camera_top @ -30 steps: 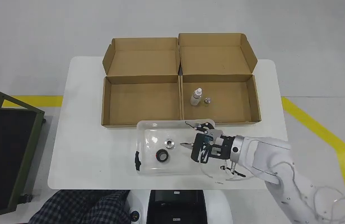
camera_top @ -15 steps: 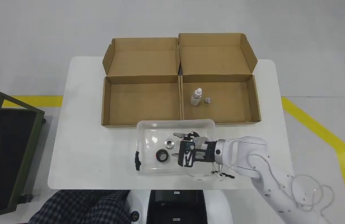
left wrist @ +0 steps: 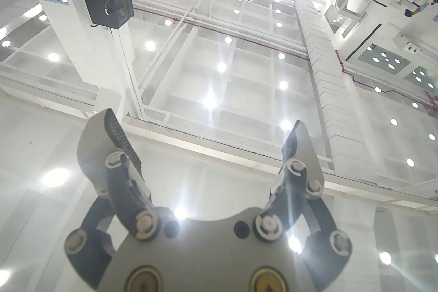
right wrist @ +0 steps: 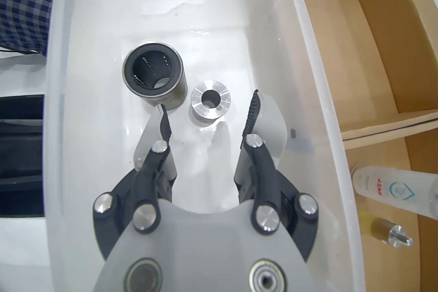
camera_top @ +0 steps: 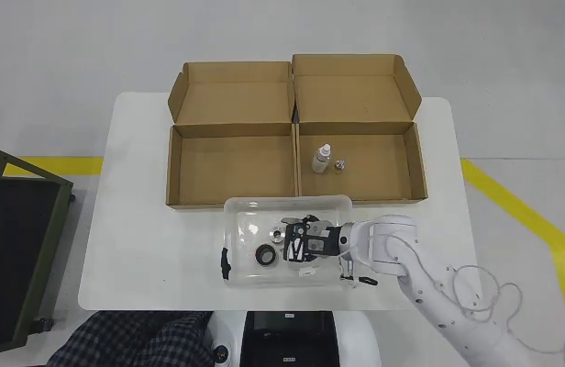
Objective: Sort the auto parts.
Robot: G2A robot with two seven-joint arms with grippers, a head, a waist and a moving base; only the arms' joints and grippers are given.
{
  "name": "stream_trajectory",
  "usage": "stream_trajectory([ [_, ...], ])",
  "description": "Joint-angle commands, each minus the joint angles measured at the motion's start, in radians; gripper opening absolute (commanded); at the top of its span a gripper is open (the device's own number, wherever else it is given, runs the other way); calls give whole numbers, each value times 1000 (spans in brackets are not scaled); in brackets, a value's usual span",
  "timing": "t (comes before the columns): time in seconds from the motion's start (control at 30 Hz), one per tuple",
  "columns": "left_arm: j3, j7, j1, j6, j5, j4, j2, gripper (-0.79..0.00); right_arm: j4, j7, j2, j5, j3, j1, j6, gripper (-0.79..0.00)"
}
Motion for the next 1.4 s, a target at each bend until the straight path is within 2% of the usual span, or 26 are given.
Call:
stream_trajectory([
  [0.0, 0, 0, 0, 0, 0, 0, 0, 0, 20, 5, -6, -1, -16, 15, 8, -379],
  [0.43, 0, 0, 0, 0, 0, 0, 0, 0, 94, 13, -39, 7, -101, 85, 33, -366],
  [0.9, 0, 0, 0, 0, 0, 0, 0, 0, 150, 15, -60, 20, -137, 121, 35, -413],
  [1.0, 0, 0, 0, 0, 0, 0, 0, 0, 156, 17, -63, 27, -141, 125, 29, -493],
  [1.17, 0, 0, 0, 0, 0, 0, 0, 0, 163, 18, -67, 33, -145, 131, 22, -785],
  [1.37, 0, 0, 0, 0, 0, 0, 0, 0, 148, 22, -63, 39, -124, 128, 14, -785],
])
